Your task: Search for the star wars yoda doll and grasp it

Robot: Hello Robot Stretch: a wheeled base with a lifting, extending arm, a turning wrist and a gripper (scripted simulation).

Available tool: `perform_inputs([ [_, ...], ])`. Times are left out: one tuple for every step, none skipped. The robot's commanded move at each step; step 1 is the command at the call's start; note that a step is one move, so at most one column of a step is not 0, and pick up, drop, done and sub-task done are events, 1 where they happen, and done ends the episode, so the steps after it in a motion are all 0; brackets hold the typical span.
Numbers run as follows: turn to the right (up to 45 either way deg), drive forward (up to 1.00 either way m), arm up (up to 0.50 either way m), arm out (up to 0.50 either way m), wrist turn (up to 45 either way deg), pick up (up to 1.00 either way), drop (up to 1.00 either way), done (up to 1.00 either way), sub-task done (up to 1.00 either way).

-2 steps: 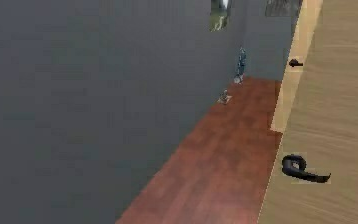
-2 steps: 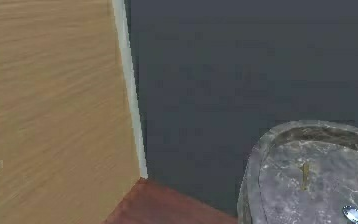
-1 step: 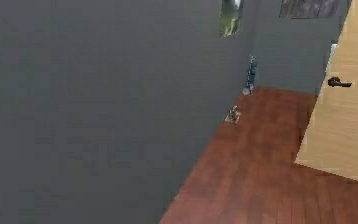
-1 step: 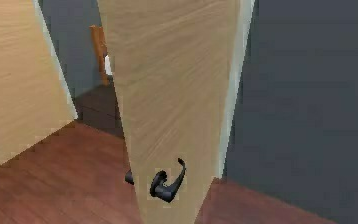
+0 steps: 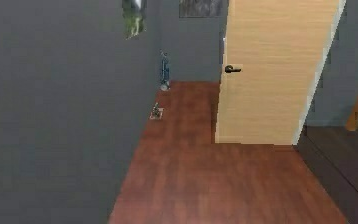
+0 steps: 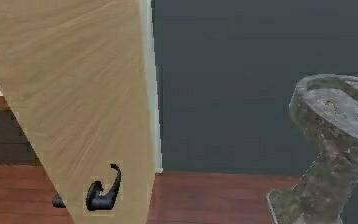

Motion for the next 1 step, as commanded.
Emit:
perform_inputs([
  [0.0, 0.45, 0.0, 0.0, 0.0, 0.0, 0.0, 0.0, 0.0],
])
